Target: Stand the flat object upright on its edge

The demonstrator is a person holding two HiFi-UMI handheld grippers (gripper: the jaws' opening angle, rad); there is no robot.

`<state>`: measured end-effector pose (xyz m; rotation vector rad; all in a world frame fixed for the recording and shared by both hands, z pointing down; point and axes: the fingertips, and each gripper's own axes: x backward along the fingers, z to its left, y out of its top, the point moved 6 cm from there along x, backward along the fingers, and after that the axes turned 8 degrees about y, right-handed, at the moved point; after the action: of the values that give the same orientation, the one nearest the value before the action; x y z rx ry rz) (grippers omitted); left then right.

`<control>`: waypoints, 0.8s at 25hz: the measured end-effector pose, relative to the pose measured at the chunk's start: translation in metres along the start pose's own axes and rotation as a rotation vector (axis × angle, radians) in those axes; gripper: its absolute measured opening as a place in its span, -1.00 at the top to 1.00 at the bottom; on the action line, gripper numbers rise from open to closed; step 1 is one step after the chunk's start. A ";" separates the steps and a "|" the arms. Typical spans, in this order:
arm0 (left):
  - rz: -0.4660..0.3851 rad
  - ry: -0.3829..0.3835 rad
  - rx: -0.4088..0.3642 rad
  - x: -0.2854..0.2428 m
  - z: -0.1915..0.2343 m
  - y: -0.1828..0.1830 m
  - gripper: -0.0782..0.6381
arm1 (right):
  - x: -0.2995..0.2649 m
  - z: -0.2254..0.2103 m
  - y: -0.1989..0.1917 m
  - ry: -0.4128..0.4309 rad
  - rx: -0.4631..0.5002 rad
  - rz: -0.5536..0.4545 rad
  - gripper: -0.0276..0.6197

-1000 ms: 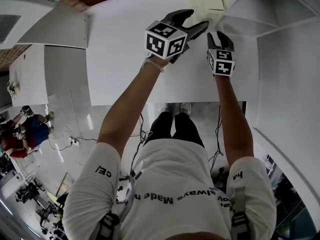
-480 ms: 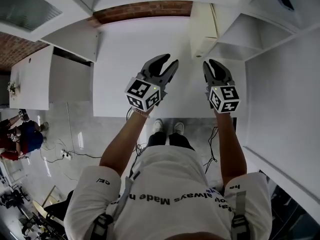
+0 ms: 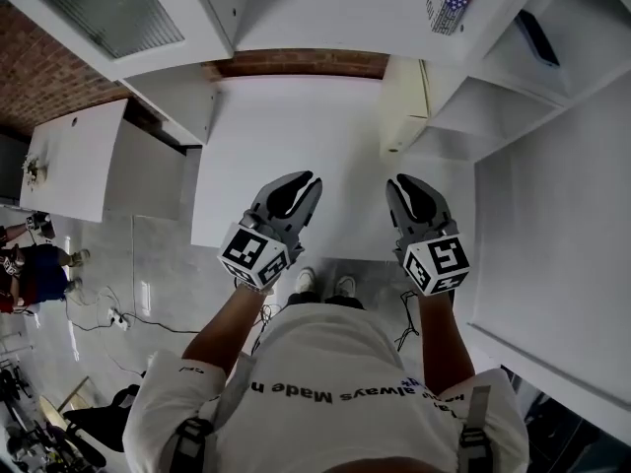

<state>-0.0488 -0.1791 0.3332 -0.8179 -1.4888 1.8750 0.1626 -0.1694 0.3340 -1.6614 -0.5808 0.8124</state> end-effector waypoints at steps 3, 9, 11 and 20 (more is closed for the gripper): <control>-0.020 0.001 0.024 0.020 -0.007 0.015 0.59 | 0.009 0.020 0.019 0.022 0.002 -0.017 0.70; -0.059 0.004 0.038 0.045 -0.020 0.042 0.59 | 0.023 0.049 0.048 0.055 0.025 -0.037 0.70; -0.059 0.004 0.028 0.054 -0.023 0.048 0.59 | 0.028 0.060 0.058 0.074 0.026 -0.046 0.70; -0.075 0.002 0.040 0.084 -0.038 0.072 0.59 | 0.048 0.094 0.092 0.120 0.077 -0.080 0.70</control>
<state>-0.0777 -0.1048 0.2474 -0.7356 -1.4562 1.8419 0.1172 -0.0967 0.2229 -1.5947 -0.5226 0.6637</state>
